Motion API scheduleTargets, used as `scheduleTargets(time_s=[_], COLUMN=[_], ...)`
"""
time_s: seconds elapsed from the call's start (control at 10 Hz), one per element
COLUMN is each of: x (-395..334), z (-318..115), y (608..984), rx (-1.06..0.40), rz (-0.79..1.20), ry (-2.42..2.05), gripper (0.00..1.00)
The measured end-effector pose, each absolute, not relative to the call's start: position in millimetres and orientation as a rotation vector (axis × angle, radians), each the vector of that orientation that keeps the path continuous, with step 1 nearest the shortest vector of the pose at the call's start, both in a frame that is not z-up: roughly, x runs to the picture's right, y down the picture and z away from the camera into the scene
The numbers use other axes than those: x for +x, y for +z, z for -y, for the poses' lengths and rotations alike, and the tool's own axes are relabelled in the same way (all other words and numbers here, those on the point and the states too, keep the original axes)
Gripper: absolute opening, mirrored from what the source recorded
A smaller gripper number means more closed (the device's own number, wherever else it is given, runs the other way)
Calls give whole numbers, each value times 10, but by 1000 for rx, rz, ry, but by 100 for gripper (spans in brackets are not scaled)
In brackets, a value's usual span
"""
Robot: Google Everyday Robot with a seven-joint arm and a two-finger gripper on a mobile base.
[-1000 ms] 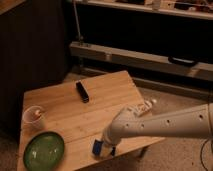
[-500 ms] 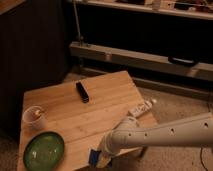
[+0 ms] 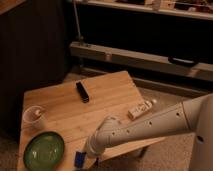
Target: Wipe the white sponge on the table
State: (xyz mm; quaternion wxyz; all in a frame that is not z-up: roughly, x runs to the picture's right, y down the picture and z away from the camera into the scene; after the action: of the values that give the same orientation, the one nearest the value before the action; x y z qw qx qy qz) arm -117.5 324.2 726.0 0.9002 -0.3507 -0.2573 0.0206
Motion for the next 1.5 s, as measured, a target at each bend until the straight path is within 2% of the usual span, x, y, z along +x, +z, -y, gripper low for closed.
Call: scheduleTargets(time_s=[0.4, 1.2, 1.5], x=[-1257, -1531, -1380], z=[-3020, -2059, -1845], y=[7558, 8387, 8582], rx=[-697, -630, -623], rz=[513, 429, 392], ry=[18, -42, -20], gripper=[21, 21, 21])
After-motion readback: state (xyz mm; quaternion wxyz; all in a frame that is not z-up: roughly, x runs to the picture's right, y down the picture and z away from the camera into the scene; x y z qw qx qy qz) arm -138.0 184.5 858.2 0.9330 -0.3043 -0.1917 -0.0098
